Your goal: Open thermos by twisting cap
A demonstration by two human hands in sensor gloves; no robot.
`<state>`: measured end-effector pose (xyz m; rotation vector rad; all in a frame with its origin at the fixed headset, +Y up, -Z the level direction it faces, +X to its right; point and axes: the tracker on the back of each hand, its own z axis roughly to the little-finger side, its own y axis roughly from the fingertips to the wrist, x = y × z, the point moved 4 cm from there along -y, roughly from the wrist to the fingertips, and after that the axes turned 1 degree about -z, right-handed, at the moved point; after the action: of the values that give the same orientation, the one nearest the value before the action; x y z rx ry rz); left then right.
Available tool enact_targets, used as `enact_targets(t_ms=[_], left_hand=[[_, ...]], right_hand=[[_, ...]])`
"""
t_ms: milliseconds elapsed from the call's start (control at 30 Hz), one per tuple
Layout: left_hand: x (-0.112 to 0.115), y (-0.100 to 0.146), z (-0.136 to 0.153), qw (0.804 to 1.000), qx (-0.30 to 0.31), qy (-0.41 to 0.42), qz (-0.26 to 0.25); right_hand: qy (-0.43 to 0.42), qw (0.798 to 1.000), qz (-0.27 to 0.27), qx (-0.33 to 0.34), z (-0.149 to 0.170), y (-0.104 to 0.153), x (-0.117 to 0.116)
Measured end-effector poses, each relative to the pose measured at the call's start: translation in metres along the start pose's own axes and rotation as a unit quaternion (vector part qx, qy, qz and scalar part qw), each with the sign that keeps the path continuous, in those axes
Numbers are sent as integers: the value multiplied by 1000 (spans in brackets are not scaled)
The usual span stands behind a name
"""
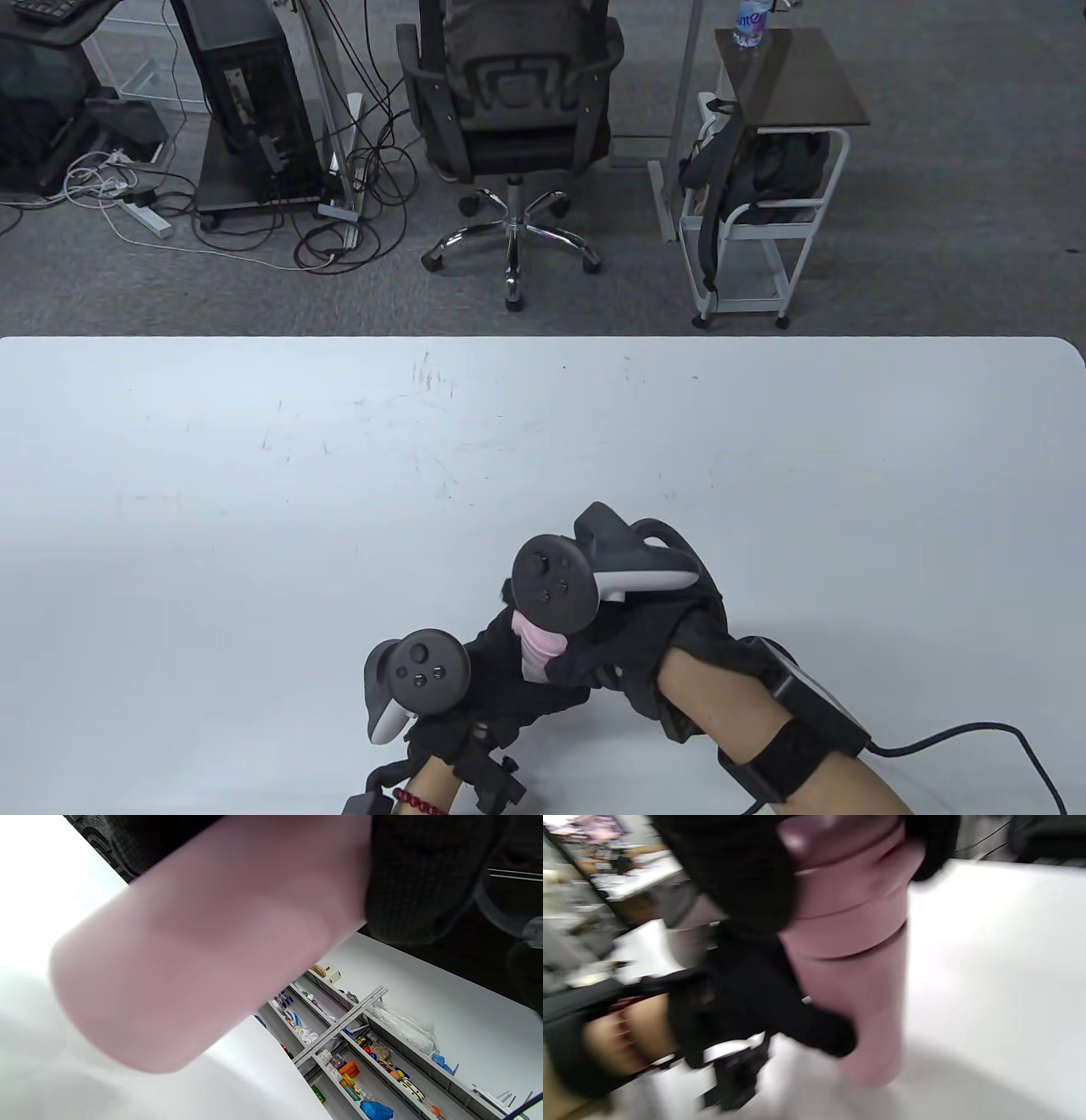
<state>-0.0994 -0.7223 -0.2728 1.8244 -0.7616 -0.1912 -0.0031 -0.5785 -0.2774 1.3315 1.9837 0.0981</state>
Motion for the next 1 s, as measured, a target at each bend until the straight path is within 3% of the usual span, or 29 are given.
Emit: enact_targets(t_ms=[67,233,333,400,433,533,633,800,900,967,1000], left_hand=[[-2,-1,1,1000,0,18,-2],[0,-2,2,1000,-11,-4,2],[1,-2,2,1000,-12,-8,4],[1,-1,0,1000,-7,-2,1],[2,-1,0,1000,-5,-2,4],[1,1,0,1000,3,-3,3],[0,0,-1,1000,4,-9,3],[1,-1,-1,1000,0,-6,6],[0,0,2,1000,-12,-9,-3],[-1,0,2,1000,-15,-9,-9],[-1,0,0,1000,-13,-12,-7]], right_hand=[[3,999,29,26,5,4,3],[-70,997,16,-1,10,13,5],[14,993,64,-99,7,10,5],[76,986,61,-132,2,4,1],[93,985,83,-122,-2,3,2],[79,995,22,-65,-6,1,0],[52,998,7,-17,-3,4,0],[41,999,13,-33,0,12,-1],[22,995,73,-71,0,25,14],[22,979,146,-138,2,32,23],[36,961,195,-191,0,33,25]])
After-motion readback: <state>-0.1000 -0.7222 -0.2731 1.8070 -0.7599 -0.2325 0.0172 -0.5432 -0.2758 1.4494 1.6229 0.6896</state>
